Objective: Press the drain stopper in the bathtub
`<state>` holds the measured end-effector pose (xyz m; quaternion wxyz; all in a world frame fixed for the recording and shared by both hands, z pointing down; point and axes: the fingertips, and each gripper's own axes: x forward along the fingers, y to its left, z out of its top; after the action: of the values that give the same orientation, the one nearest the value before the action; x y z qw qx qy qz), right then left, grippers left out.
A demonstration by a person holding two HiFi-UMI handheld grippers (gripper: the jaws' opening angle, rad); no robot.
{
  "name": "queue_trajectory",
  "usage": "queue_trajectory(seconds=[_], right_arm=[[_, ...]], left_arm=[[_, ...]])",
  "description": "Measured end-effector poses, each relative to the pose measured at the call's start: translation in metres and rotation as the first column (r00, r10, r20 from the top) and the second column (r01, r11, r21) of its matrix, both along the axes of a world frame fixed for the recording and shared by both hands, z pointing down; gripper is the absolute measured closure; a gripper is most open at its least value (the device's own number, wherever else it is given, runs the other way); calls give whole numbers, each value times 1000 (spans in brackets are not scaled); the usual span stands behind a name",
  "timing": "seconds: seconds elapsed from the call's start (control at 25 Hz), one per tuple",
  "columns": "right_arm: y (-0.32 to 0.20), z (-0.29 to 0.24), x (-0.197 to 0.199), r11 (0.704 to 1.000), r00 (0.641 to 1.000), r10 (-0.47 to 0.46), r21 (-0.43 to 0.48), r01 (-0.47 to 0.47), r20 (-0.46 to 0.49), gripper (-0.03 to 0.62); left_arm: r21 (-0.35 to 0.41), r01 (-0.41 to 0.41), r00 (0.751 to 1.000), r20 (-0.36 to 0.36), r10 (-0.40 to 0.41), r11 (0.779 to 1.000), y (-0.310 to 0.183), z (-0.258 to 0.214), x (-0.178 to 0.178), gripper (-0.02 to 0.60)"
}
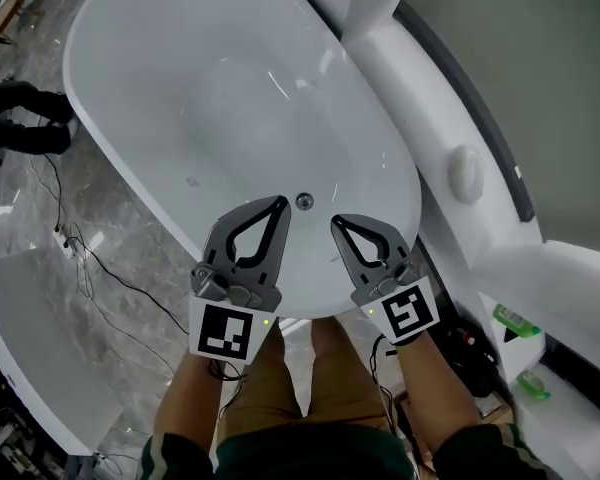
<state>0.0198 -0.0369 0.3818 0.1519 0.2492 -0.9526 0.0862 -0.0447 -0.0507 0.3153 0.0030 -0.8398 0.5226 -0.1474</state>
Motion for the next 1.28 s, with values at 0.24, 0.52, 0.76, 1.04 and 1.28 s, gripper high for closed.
queue_trajectory(seconds=[0.24,0.52,0.76,1.04,1.28], right_arm=[[-6,101,-9,998,999,12,-60,-15,-41,579],[0,192,-22,996,996,-2,-93,-6,-89,579],[-4,258,-32,991,990,-34,-130,16,-140,579],[-5,336,-36,980,972,-84,-197,39,-221,579],[-14,392,-26,960,953,-85,-282,0,-290,579]], left_arm=[[-68,-15,1000,-19,14,998,0,99,-4,572],[-84,-37,999,5,37,996,0,182,-8,572],[-103,-30,999,-30,27,994,-13,234,-15,572],[-157,-5,999,-49,-2,988,-21,285,-22,572],[-206,5,999,-50,-16,978,-29,313,-21,572]])
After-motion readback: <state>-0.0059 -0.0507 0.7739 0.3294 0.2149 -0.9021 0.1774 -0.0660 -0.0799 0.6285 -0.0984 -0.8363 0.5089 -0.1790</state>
